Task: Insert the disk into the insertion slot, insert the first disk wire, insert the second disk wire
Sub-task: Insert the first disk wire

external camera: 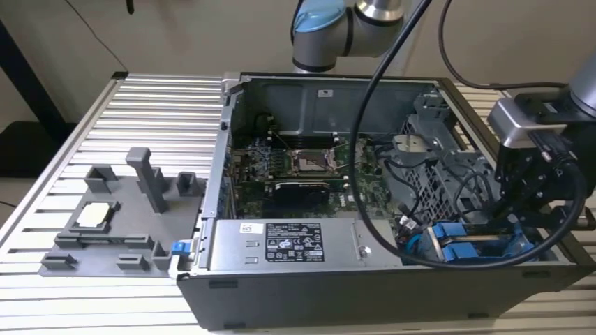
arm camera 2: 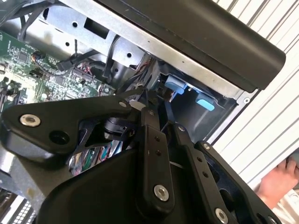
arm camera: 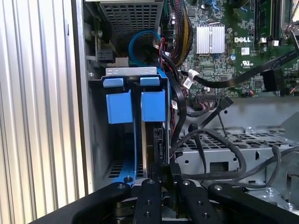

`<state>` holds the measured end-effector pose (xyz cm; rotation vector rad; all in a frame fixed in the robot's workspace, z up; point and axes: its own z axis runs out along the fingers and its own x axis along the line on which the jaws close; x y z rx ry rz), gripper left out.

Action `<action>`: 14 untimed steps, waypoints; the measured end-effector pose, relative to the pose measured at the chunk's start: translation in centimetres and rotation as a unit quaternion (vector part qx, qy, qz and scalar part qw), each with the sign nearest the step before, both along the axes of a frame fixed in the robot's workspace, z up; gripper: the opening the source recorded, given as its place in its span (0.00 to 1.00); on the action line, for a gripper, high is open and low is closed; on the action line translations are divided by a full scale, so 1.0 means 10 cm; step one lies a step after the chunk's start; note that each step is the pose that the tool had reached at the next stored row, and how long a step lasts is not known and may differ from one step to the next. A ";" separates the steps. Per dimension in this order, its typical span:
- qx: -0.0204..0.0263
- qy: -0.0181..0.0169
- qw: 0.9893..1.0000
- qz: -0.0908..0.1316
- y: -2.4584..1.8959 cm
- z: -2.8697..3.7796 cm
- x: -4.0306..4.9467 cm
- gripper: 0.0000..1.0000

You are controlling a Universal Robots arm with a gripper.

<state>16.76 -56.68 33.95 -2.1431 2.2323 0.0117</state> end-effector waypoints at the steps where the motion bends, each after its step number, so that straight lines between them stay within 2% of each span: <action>1: 0.000 0.000 1.000 0.000 0.000 -0.003 -0.002 0.19; 14: 0.001 -0.003 1.000 0.000 0.000 -0.083 -0.021 0.19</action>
